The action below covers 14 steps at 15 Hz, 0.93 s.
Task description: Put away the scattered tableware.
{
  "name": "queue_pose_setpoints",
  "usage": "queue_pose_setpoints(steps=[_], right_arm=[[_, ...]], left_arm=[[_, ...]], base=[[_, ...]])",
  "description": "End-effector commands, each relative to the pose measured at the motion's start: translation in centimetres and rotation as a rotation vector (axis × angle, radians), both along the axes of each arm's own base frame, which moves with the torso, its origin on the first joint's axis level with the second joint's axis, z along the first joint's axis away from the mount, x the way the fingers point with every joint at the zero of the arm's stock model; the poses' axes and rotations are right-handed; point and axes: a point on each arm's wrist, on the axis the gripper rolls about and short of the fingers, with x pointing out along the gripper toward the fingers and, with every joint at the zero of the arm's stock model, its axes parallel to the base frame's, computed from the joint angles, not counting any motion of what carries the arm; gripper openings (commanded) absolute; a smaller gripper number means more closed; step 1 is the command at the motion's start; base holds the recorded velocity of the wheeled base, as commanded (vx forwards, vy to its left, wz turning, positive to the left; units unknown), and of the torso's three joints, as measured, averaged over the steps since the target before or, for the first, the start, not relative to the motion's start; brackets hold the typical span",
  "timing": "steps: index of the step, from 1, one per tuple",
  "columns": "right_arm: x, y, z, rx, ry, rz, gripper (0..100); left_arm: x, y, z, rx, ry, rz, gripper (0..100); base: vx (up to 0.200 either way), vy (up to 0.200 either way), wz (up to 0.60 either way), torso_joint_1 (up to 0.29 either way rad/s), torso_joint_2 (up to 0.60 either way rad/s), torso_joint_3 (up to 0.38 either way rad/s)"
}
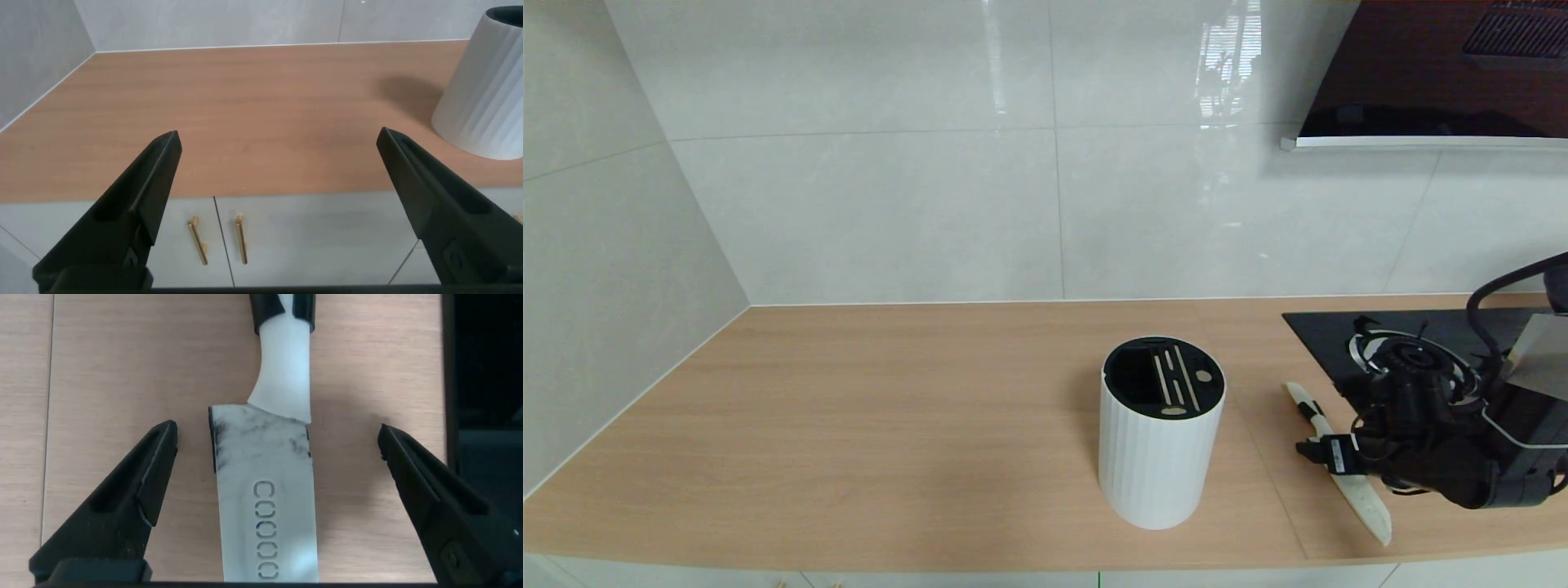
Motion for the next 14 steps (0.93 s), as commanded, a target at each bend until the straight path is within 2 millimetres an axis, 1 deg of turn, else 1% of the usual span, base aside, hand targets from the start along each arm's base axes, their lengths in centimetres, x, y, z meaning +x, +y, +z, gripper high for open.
queue_pose_setpoints(steps=[1, 3, 4, 11, 14], right_arm=[[-0.04, 0.0, 0.19, 0.0, -0.006, 0.0, 100], [-0.09, 0.0, 0.1, -0.001, -0.001, -0.001, 100], [-0.38, 0.06, -0.08, 0.0, 0.009, 0.001, 0], [-0.52, 0.11, -0.12, 0.0, 0.014, 0.002, 0], [-0.4, 0.11, 0.42, 0.001, -0.014, 0.0, 0]], left_arm=[[0.01, 0.0, 0.01, 0.0, 0.001, 0.0, 100], [0.01, 0.0, 0.01, 0.0, 0.001, 0.0, 100], [0.01, 0.0, 0.01, 0.0, 0.001, 0.0, 100], [0.01, 0.0, 0.01, 0.0, 0.001, 0.0, 100], [0.01, 0.0, 0.01, 0.001, 0.001, 0.0, 100]], base=[[0.0, 0.0, 0.0, 0.0, 0.0, 0.0], [0.0, 0.0, 0.0, 0.0, 0.0, 0.0], [0.0, 0.0, 0.0, 0.0, 0.0, 0.0], [0.0, 0.0, 0.0, 0.0, 0.0, 0.0], [0.0, 0.0, 0.0, 0.0, 0.0, 0.0]])
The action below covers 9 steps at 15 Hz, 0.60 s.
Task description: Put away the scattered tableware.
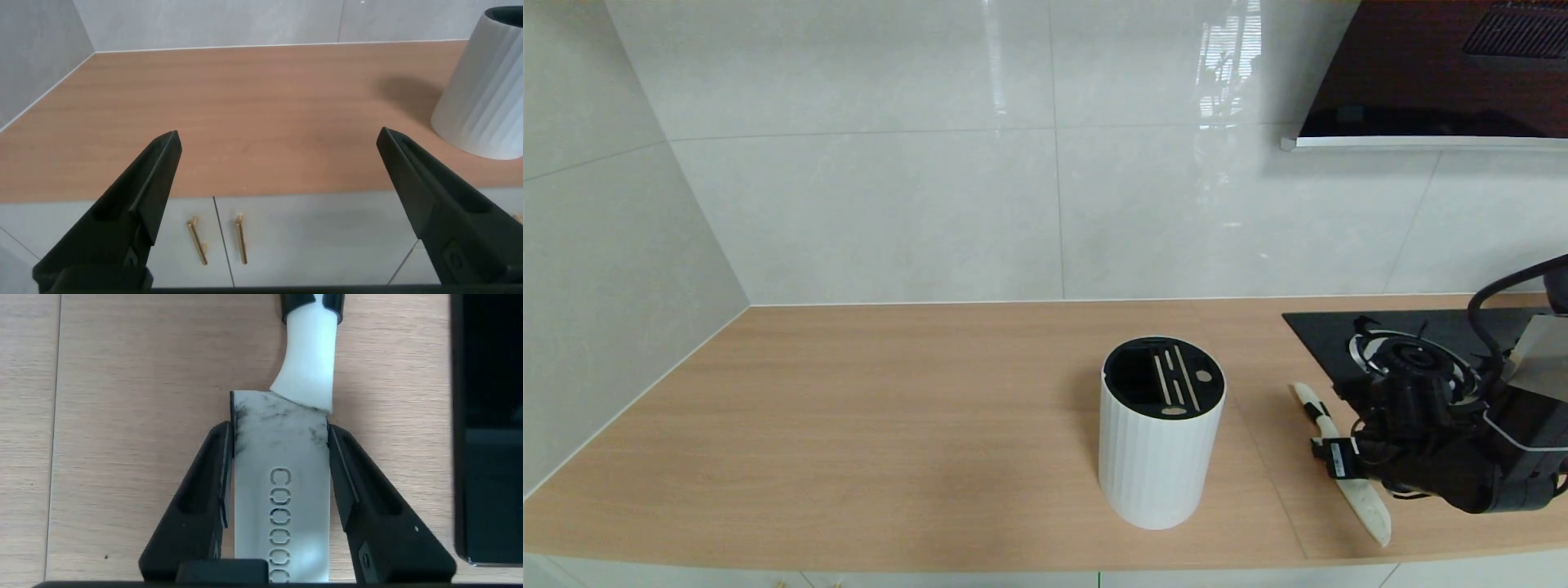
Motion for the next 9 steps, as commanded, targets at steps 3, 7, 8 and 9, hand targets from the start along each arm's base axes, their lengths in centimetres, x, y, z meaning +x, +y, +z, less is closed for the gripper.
queue_pose_setpoints(steps=[3, 7, 8, 9], right_arm=[[-0.2, 0.0, 2.7, 0.003, -0.097, -0.001, 0], [-1.7, 0.6, 7.3, 0.006, -0.218, 0.022, 0], [-2.3, 1.1, 8.5, 0.01, -0.25, 0.037, 0], [-2.6, 1.3, 9.3, 0.014, -0.27, 0.044, 0]], left_arm=[[0.0, 0.0, 0.0, 0.001, 0.001, 0.0, 100], [0.0, 0.0, 0.0, 0.003, 0.001, -0.001, 100], [0.0, 0.0, 0.0, 0.004, 0.001, -0.001, 100], [0.0, 0.0, 0.0, 0.004, 0.003, -0.001, 100]], base=[[0.0, 0.0, 0.0, 0.0, 0.0, 0.0], [0.0, 0.0, 0.0, 0.0, 0.0, 0.0], [0.0, 0.0, 0.0, 0.0, 0.0, 0.0], [0.0, 0.0, 0.0, 0.0, 0.0, 0.0]])
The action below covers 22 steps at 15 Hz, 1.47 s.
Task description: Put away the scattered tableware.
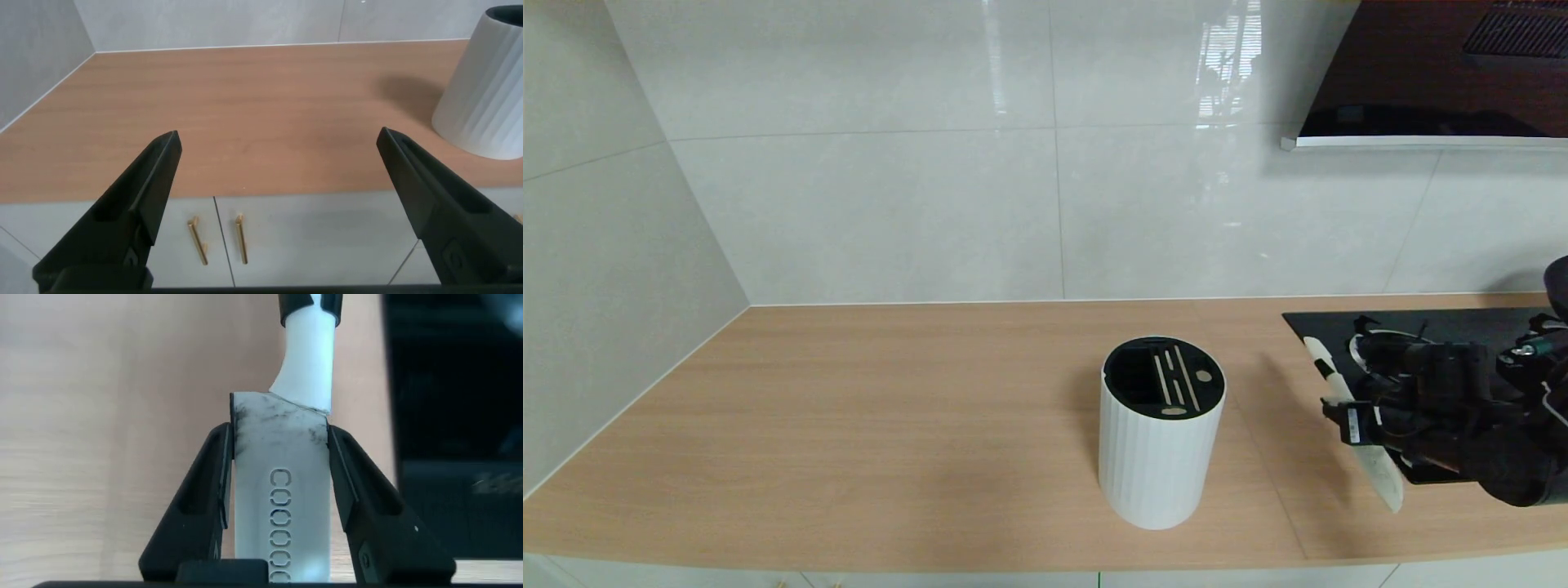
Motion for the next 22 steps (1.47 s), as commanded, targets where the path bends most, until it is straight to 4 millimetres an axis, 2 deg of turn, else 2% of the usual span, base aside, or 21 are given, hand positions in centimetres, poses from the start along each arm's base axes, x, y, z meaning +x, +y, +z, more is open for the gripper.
queue_pose_setpoints(steps=[1, 3, 5, 6, 8, 10, 11, 12, 13, 14, 15, 16, 17, 18, 20, 21, 22], right_arm=[[-1.9, 1.3, 4.5, 0.008, -0.13, 0.047, 0], [-3.3, 2.6, 7.5, 0.012, -0.225, 0.089, 0], [-4.5, 3.7, 9.7, 0.018, -0.298, 0.125, 0], [-5.0, 4.2, 10.7, 0.024, -0.333, 0.146, 0], [-4.9, 6.5, 13.5, 0.048, -0.43, 0.221, 0], [-4.9, 8.3, 14.6, 0.065, -0.452, 0.275, 0], [-5.1, 9.4, 15.2, 0.076, -0.472, 0.313, 0], [-5.1, 10.0, 15.8, 0.085, -0.495, 0.33, 0], [-5.2, 10.4, 16.2, 0.091, -0.508, 0.343, 0], [-5.2, 11.1, 16.6, 0.099, -0.521, 0.365, 0], [-5.1, 11.5, 17.1, 0.105, -0.536, 0.375, 0], [-5.0, 11.8, 17.4, 0.107, -0.534, 0.383, 0], [-5.2, 12.3, 16.9, 0.102, -0.491, 0.401, 0], [-5.4, 12.6, 16.7, 0.103, -0.478, 0.415, 0], [-6.9, 14.4, 16.4, 0.116, -0.459, 0.483, 0], [-7.2, 14.7, 16.3, 0.117, -0.456, 0.492, 0], [-8.0, 16.3, 16.0, 0.115, -0.444, 0.52, 0]], left_arm=[[0.0, 0.0, 0.0, 0.003, 0.003, -0.001, 100], [-0.2, 0.0, 0.8, -0.003, -0.022, -0.016, 100], [-1.2, -0.2, 4.0, -0.038, -0.085, -0.083, 100], [-0.9, -0.3, 5.4, -0.038, -0.031, -0.141, 100], [2.8, -0.6, 10.7, -0.06, 0.133, -0.273, 100], [6.4, -0.7, 14.4, -0.066, 0.184, -0.286, 100], [9.7, -1.3, 16.9, -0.066, 0.201, -0.356, 100], [11.9, -2.1, 17.9, -0.077, 0.205, -0.422, 100], [13.6, -2.8, 18.3, -0.093, 0.212, -0.45, 100], [16.7, -3.6, 18.0, -0.095, 0.237, -0.441, 100], [18.8, -4.1, 17.7, -0.099, 0.229, -0.429, 100], [20.3, -4.7, 17.4, -0.115, 0.217, -0.445, 100], [21.9, -6.2, 16.8, -0.18, 0.227, -0.501, 100], [22.5, -7.1, 16.6, -0.23, 0.238, -0.535, 100], [23.6, -10.4, 16.2, -0.418, 0.24, -0.685, 100], [23.7, -10.5, 16.2, -0.429, 0.243, -0.702, 100], [24.4, -11.1, 15.9, -0.468, 0.265, -0.794, 100]], base=[[0.0, 0.0, 0.0, 0.0, 0.0, 0.0], [0.0, 0.0, 0.0, 0.0, 0.0, 0.0], [0.0, 0.0, 0.0, 0.0, 0.0, 0.0], [0.0, 0.0, 0.0, 0.0, 0.0, 0.0], [0.0, 0.0, 0.0, 0.0, 0.0, 0.0], [0.0, 0.0, 0.0, 0.0, 0.0, 0.0], [0.0, 0.0, 0.0, 0.0, 0.0, 0.0], [0.0, 0.0, 0.0, 0.0, 0.0, 0.0], [0.0, 0.0, 0.0, 0.0, 0.0, 0.0], [0.0, 0.0, 0.0, 0.0, 0.0, 0.0], [0.0, 0.0, 0.0, 0.0, 0.0, 0.0], [0.0, 0.0, 0.0, 0.0, 0.0, 0.0], [0.0, 0.0, 0.0, 0.0, 0.0, 0.0], [0.0, 0.0, 0.0, 0.0, 0.0, 0.0], [0.0, 0.0, 0.0, 0.0, 0.0, 0.0], [0.0, 0.0, 0.0, 0.0, 0.0, 0.0], [0.0, 0.0, 0.0, 0.0, 0.0, 0.0]])
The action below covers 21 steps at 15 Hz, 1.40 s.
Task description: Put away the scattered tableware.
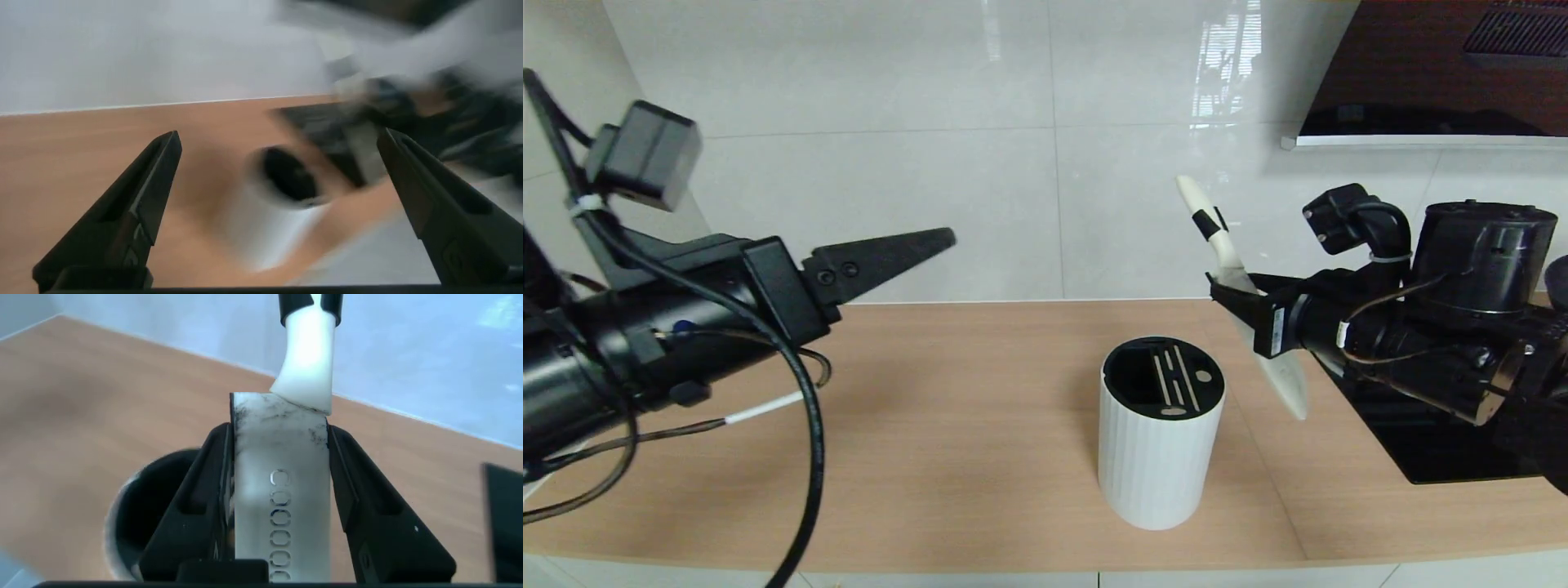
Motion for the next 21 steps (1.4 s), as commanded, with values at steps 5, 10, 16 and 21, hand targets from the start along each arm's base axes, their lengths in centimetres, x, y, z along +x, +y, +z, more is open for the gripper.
queue_pose_setpoints(steps=[5, 10, 16, 21], right_arm=[[-3.3, 4.5, -0.5, 0.001, 0.051, 0.109, 0], [-5.3, 7.4, -0.4, 0.046, 0.074, 0.162, 0], [-6.3, 9.3, -1.7, 0.015, 0.099, 0.196, 0], [-6.5, 9.6, -1.9, 0.014, 0.099, 0.195, 0]], left_arm=[[5.8, -5.6, -4.0, -0.06, 0.07, -0.221, 100], [7.2, -7.1, -6.3, -0.04, 0.104, -0.233, 100], [8.5, -7.8, -6.8, -0.07, 0.043, -0.193, 100], [8.1, -8.6, -6.8, -0.07, 0.043, -0.219, 100]], base=[[0.0, 0.0, 0.0, 0.0, 0.0, 0.0], [0.0, 0.0, 0.0, 0.0, 0.0, 0.0], [0.0, 0.0, 0.0, 0.0, 0.0, 0.0], [0.0, 0.0, 0.0, 0.0, 0.0, 0.0]])
